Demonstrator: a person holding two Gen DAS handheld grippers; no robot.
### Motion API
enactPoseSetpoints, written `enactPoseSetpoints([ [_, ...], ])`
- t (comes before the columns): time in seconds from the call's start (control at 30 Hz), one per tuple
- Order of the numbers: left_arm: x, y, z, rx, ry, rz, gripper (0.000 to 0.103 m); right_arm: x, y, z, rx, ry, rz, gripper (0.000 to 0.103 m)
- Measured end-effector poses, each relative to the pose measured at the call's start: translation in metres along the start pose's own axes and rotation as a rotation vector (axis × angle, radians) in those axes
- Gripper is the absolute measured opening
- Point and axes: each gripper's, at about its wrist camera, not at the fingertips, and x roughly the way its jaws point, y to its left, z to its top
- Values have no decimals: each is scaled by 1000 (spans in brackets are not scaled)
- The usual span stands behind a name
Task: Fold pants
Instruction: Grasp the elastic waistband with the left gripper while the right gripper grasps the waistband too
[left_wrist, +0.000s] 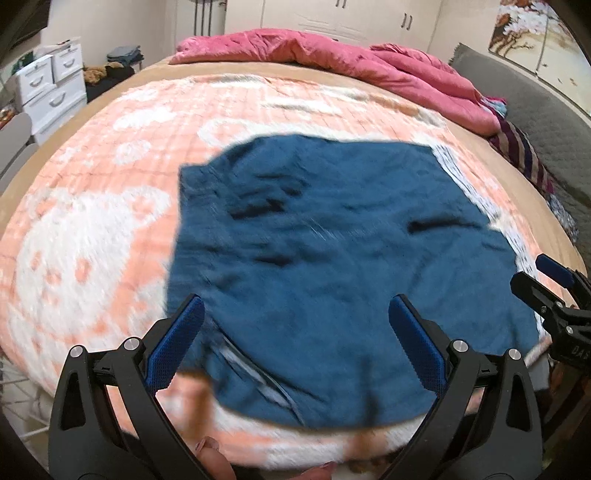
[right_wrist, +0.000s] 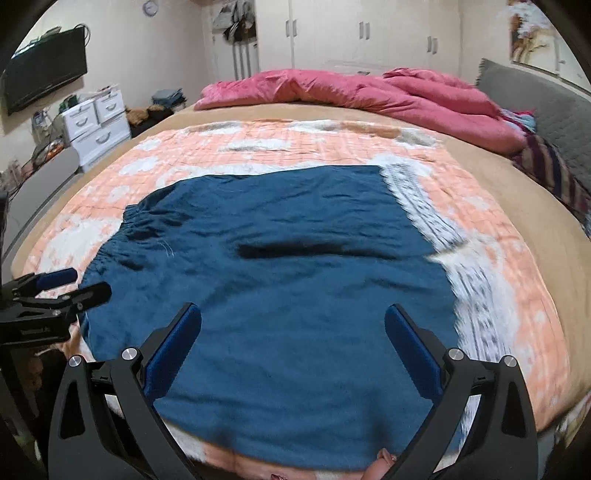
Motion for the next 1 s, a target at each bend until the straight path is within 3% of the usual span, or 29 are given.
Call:
enactPoseSetpoints([
  [0.27, 21, 57, 47, -68, -20, 89, 94, 62, 29, 66, -138, 60, 51, 99],
  [0.43, 44, 84, 79, -78, 11, 139, 94, 96, 43, 93, -208, 83, 88, 99],
  [0.7, 104, 95, 109, -16, 104, 69, 93, 140, 48, 120, -275, 107, 129, 99],
  [0.8, 122, 105, 109, -41, 119, 27, 78, 152, 44, 124, -267, 126, 151, 99],
  [0.97, 136, 109, 108, -31, 117, 4, 66, 180, 46, 137, -332, 149, 160, 99],
  [1.0, 135, 109, 109, -25, 111, -3, 56, 187, 47, 142, -345, 151, 165, 99],
])
